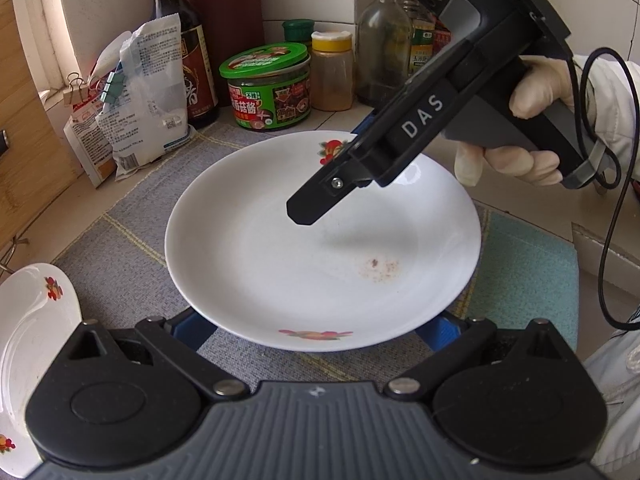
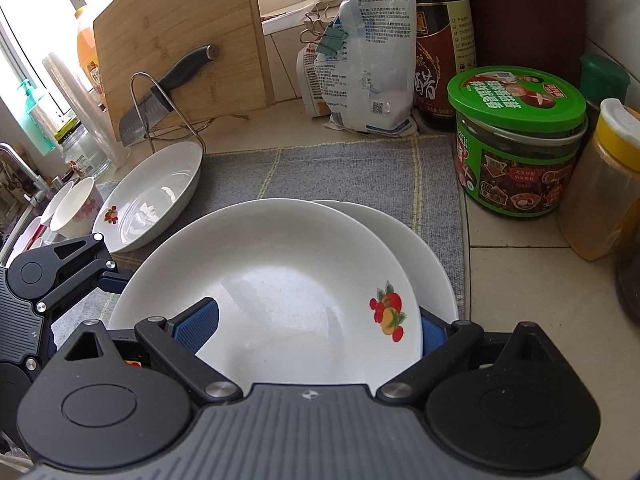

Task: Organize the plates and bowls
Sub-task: 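Lower the fruit-decal plate onto the stained plate and open the right gripper, then move the right tool to the fruit-decal plate before the cutting board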

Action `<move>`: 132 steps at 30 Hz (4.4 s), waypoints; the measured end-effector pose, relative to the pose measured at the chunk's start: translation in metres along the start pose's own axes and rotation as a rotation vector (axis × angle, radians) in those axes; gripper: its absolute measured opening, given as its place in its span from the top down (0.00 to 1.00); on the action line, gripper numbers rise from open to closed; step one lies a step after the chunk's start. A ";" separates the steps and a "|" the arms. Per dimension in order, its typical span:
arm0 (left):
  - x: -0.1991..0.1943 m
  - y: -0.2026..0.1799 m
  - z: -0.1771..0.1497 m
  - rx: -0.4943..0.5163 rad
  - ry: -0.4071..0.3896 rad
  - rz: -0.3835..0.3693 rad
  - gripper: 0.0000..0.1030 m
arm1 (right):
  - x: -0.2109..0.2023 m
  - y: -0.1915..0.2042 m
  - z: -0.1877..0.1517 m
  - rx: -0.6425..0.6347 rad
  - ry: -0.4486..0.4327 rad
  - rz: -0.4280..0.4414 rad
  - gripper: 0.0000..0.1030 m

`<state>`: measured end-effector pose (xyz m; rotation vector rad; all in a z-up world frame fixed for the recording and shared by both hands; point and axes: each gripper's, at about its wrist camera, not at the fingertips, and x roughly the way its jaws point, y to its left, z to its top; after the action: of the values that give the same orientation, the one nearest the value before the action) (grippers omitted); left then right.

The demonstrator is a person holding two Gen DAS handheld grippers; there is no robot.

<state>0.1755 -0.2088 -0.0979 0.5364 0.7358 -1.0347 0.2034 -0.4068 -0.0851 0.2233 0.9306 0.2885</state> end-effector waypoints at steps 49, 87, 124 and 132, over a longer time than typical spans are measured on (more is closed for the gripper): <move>0.001 0.006 -0.010 0.002 -0.028 -0.012 0.01 | -0.025 0.013 -0.006 0.003 0.007 -0.164 0.00; -0.070 0.019 -0.045 -0.330 -0.089 0.213 0.01 | -0.039 0.077 -0.010 -0.181 -0.075 -0.175 0.00; -0.087 0.093 -0.112 -0.512 -0.017 0.478 0.01 | 0.024 0.177 0.008 -0.354 -0.031 -0.089 0.00; -0.073 0.103 -0.116 -0.498 -0.003 0.441 0.01 | 0.044 0.182 0.021 -0.350 0.019 -0.093 0.00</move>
<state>0.2124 -0.0414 -0.1117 0.2444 0.7941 -0.4182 0.2183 -0.2227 -0.0493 -0.1438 0.8912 0.3627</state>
